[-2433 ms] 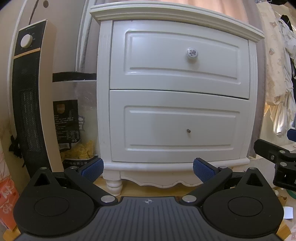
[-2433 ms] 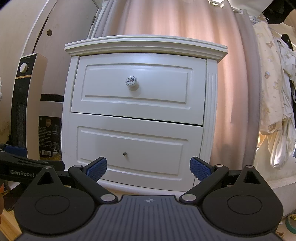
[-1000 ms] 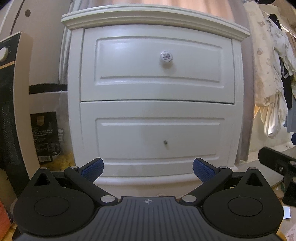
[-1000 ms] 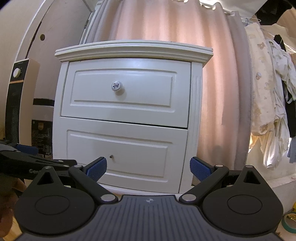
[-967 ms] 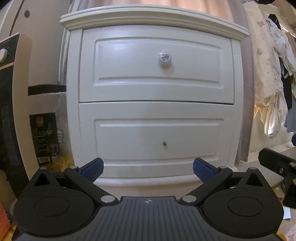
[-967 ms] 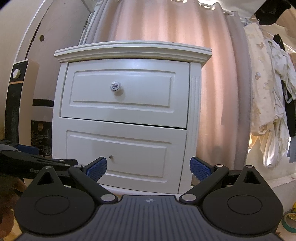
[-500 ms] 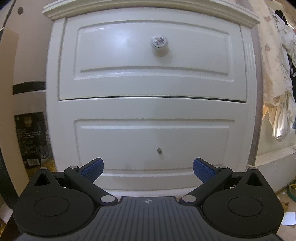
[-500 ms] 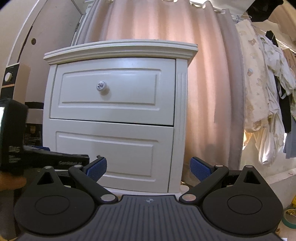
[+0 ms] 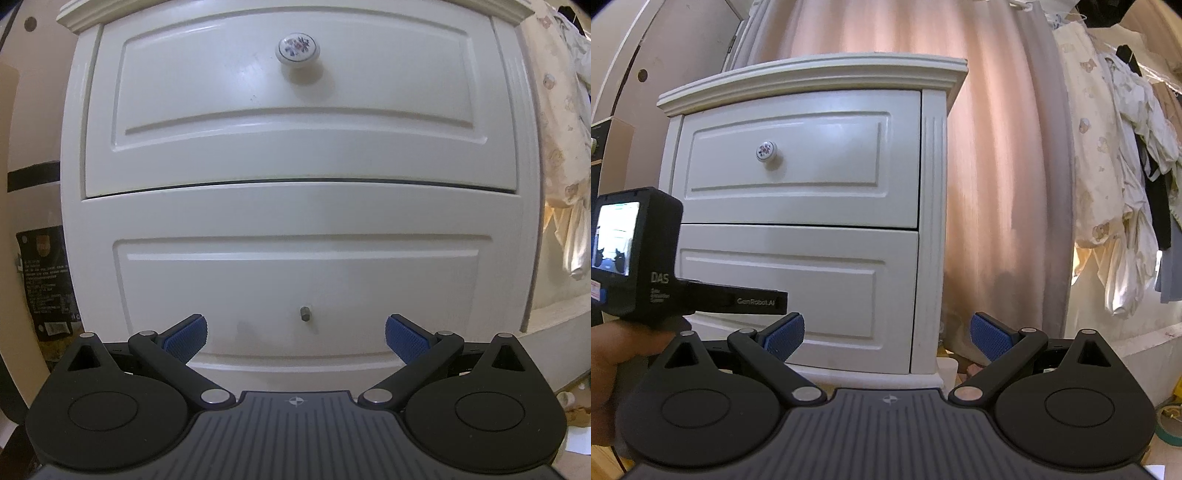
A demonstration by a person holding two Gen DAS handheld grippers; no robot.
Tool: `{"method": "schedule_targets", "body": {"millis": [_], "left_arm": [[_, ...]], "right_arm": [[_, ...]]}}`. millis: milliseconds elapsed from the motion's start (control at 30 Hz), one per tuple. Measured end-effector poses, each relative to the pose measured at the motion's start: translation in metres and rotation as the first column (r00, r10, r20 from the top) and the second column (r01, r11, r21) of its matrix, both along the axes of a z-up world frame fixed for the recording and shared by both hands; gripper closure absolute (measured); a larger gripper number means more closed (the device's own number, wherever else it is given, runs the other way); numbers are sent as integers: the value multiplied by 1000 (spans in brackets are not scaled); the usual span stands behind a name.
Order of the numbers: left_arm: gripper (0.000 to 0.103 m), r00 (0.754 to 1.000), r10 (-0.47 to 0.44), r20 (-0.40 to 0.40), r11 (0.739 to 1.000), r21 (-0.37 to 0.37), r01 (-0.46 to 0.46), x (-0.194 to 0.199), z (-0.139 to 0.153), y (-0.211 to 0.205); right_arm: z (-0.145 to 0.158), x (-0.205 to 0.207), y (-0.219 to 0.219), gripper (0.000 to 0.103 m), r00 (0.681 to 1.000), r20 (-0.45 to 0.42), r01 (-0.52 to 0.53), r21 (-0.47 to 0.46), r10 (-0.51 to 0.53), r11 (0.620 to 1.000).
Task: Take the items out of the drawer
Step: 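Move the left tool toward the small knob of the lower drawer, then close the left gripper on the small lower-drawer knob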
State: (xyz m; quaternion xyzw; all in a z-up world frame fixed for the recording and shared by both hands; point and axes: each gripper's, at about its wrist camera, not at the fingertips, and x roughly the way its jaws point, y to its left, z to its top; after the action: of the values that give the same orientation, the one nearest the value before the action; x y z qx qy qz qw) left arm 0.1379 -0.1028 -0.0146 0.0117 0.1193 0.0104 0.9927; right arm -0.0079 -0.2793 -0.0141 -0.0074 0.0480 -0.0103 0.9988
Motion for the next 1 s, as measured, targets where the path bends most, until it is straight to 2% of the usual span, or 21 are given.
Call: {"method": "schedule_targets", "body": {"millis": [233, 367, 467, 633, 867, 1000], "left_arm": [[0, 1000, 2, 24, 1000, 19, -3, 9, -5, -3], [11, 999, 4, 50, 999, 45, -7, 9, -7, -6], [12, 999, 0, 48, 999, 38, -2, 11, -8, -5], [19, 999, 1, 44, 1000, 31, -2, 12, -8, -6], [47, 999, 1, 34, 999, 46, -2, 12, -11, -15], [59, 999, 5, 53, 998, 55, -8, 8, -15, -18]], "right_arm": [[-7, 10, -3, 0, 1000, -21, -1, 8, 1, 1000], [-10, 14, -5, 0, 1000, -28, 3, 11, -3, 1000], [-12, 17, -5, 0, 999, -35, 4, 10, -4, 1000], [-13, 18, -5, 0, 999, -38, 5, 11, -5, 1000], [-14, 20, -5, 0, 999, -47, 8, 10, -8, 1000], [-14, 20, -5, 0, 999, -47, 9, 7, -9, 1000]]}}
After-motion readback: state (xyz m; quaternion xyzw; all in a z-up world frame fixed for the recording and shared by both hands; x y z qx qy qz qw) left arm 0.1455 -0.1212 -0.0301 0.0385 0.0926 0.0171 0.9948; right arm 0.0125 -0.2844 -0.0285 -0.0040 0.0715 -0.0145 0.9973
